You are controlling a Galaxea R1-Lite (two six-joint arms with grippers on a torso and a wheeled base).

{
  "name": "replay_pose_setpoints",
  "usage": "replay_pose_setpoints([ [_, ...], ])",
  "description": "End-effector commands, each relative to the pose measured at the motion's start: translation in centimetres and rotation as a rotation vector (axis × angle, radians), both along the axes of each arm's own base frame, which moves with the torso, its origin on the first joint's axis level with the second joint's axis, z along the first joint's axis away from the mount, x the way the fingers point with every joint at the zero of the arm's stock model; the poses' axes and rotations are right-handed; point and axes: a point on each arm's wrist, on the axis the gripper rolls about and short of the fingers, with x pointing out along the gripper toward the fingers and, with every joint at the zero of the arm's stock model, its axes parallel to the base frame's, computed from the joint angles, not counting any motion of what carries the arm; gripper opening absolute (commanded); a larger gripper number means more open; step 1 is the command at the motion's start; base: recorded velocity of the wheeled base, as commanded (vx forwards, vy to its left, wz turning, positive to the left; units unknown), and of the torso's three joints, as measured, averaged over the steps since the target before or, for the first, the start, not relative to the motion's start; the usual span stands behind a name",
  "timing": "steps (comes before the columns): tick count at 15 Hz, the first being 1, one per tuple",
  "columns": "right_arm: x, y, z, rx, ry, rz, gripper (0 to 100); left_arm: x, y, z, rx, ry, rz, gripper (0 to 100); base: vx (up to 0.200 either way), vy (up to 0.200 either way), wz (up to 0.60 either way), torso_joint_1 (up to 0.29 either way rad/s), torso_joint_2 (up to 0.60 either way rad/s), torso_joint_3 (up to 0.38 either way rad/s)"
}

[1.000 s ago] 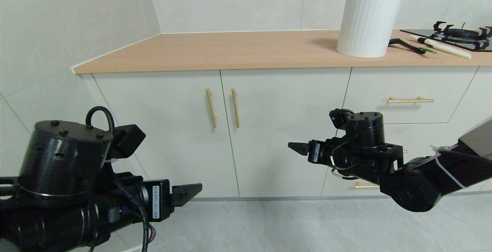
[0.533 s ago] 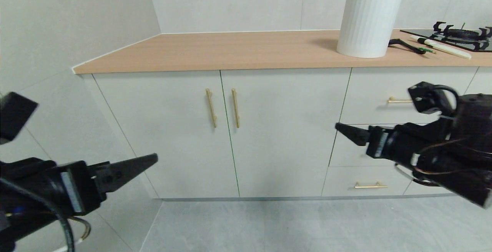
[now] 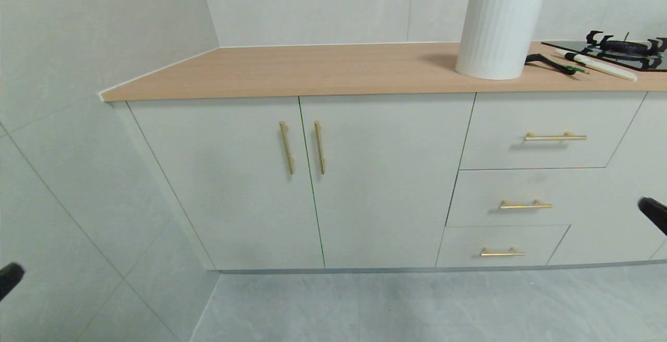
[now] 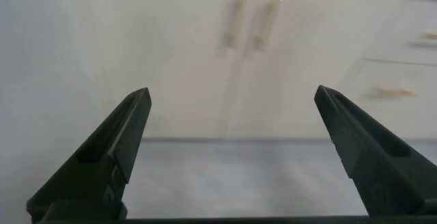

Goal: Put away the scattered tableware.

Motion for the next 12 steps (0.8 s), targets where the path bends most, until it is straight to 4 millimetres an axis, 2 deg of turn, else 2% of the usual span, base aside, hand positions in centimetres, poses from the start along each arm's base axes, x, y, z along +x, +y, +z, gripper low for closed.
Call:
replay_pose_setpoints([
  [1, -9.9, -2.7, -1.7, -0.089, -0.133, -0.125, 100, -5.2, 1.2, -1.6, 0.041, -0.181, 0.121, 100, 0.000, 0.000, 0.00, 0.000, 0.00, 0.000],
  [3, -13.2, -2.7, -2.8, -0.125, -0.137, -0.200, 100, -6.4, 1.2, -2.0, 0.039, -0.232, 0.169, 100, 0.000, 0.000, 0.00, 0.000, 0.00, 0.000],
  [6, -14.4, -2.1, -4.1, -0.151, -0.159, -0.274, 100, -7.8, 0.9, -3.5, 0.063, -0.291, 0.259, 100, 0.000, 0.000, 0.00, 0.000, 0.00, 0.000],
  [8, -14.0, -2.2, -5.0, -0.150, -0.127, -0.311, 100, -8.8, 0.4, -4.8, 0.081, -0.335, 0.302, 100, 0.000, 0.000, 0.00, 0.000, 0.00, 0.000],
  [10, -13.6, -2.3, -5.6, -0.137, -0.106, -0.342, 100, -8.4, 0.4, -5.5, 0.104, -0.314, 0.348, 100, 0.000, 0.000, 0.00, 0.000, 0.00, 0.000],
  [12, -12.1, -2.3, -8.1, -0.114, -0.033, -0.316, 100, -7.7, 0.5, -6.7, 0.114, -0.264, 0.357, 100, 0.000, 0.000, 0.00, 0.000, 0.00, 0.000],
])
